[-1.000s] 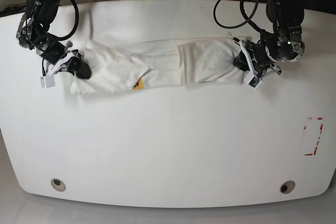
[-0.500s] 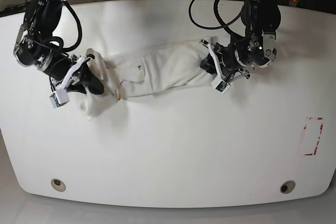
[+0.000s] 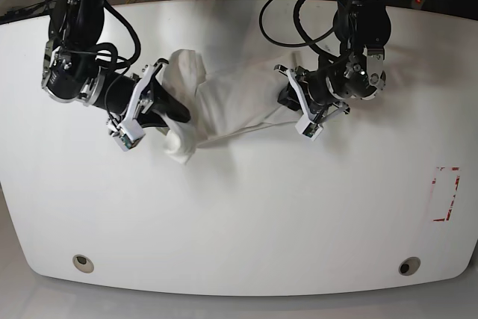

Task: Fold the T-shirt properly
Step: 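Grasp both strip ends and fold them toward the middle with both grippers, then release the folded bundle and regrasp its edges with both grippers, then press and tuck the bundle's folded edges with both grippers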

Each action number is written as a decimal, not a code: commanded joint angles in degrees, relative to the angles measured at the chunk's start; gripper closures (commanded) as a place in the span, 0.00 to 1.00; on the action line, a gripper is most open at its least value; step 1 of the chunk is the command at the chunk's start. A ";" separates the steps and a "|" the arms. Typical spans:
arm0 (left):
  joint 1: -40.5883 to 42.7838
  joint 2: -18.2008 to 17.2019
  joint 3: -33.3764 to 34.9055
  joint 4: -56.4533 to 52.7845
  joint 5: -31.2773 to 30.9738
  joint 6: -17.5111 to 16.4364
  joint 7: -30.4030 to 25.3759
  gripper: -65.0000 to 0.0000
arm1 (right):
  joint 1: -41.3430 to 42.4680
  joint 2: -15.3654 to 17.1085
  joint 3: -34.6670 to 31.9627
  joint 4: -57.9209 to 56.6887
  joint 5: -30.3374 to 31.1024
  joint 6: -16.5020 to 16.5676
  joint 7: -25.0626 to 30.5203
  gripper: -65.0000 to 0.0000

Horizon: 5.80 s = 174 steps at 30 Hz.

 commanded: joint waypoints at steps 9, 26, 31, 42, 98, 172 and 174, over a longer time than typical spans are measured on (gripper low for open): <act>0.22 0.21 -0.04 0.86 -1.03 -0.14 -1.21 0.82 | 4.54 -5.94 -6.05 -1.57 -4.81 0.32 2.00 1.00; 0.22 0.48 -0.12 0.86 -1.12 -0.14 -1.39 0.82 | 5.24 -13.85 -21.34 -4.73 -29.69 0.32 7.98 1.00; 0.13 0.48 -0.12 0.86 -1.20 -0.22 -1.47 0.82 | 5.51 -16.05 -21.61 -8.69 -30.39 0.32 8.07 1.00; 0.05 0.57 -0.12 0.86 -1.38 -0.31 -1.56 0.82 | 5.24 -16.40 -21.70 -13.44 -30.39 0.32 12.99 0.26; 8.49 -7.87 6.73 1.12 5.21 -9.01 -20.46 0.83 | 1.02 -8.22 -32.07 -11.68 -47.27 0.32 25.74 0.87; 5.67 -6.91 7.00 -0.11 5.13 -9.45 -20.38 0.83 | -0.03 -12.35 -26.97 -14.67 -52.54 0.32 30.66 1.00; 5.67 -6.82 7.00 -0.11 5.13 -9.45 -20.38 0.83 | -1.53 -13.23 -26.97 -13.26 -52.54 0.32 30.66 1.00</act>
